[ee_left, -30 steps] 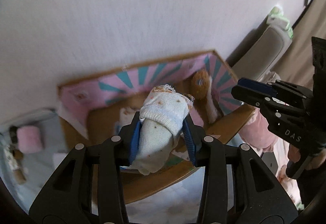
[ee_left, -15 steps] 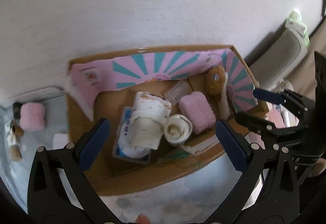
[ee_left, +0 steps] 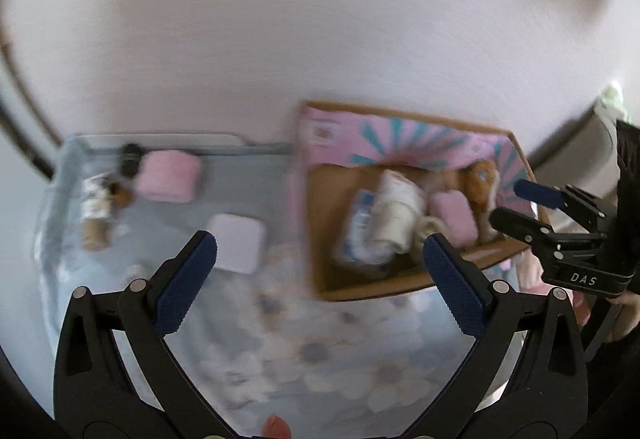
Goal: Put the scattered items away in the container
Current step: 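Grasp the tape roll with right tool while left tool grasps the tan jar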
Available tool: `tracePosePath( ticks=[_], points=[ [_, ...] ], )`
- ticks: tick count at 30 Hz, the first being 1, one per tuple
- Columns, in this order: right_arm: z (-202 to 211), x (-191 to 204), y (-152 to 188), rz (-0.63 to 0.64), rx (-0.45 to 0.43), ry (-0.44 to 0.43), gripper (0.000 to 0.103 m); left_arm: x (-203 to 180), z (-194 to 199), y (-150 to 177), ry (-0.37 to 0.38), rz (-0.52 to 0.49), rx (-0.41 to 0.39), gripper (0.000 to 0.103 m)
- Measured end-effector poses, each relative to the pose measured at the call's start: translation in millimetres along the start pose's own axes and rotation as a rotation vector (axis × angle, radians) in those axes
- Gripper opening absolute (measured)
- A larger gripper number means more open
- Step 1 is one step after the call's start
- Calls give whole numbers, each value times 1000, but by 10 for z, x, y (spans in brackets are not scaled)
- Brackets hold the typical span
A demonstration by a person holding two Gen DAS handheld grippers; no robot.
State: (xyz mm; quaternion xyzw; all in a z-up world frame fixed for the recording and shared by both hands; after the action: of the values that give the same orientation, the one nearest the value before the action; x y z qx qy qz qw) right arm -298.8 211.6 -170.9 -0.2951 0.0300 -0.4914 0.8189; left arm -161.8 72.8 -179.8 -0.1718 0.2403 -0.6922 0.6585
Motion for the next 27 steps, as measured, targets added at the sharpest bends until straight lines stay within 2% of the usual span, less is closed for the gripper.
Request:
tracePosePath(
  ticks=[3,8,14,18,21,27],
  points=[
    [20,222,-49,30,-12,-1,67,365,269,97,-75,40,-35,103],
    [118,704,-158,94,-53,-57,67,1042,610,300,-120,149,-54,103],
    [57,1502,-180,204,-79,-178,67,1687,717,527,-178,221,-38,103],
    [-251,2054,67,288,-29,-250,67,1888,502,678,-175,222,-5,102],
    [-537,2367,256,327,8,-284,67,2004,198,780,-164,219,29,99],
    [-1193,2751,551,394,56,-278,67,2235,-350,891,-120,241,60,86]
  ],
)
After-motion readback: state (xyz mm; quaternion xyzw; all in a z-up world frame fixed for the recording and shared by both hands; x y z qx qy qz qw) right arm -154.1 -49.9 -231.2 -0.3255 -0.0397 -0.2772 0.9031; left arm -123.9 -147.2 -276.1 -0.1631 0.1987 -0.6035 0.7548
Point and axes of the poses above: each gripper's, at about its wrist camera, not at the fingertips, and z roughly against the way its jaws point, x to its left, y to its underside, the point moved 3 cm from there along -z, roughly the way its jaws point, and after that the axes turned 11 degrees about -z, right-handed, at the moved point
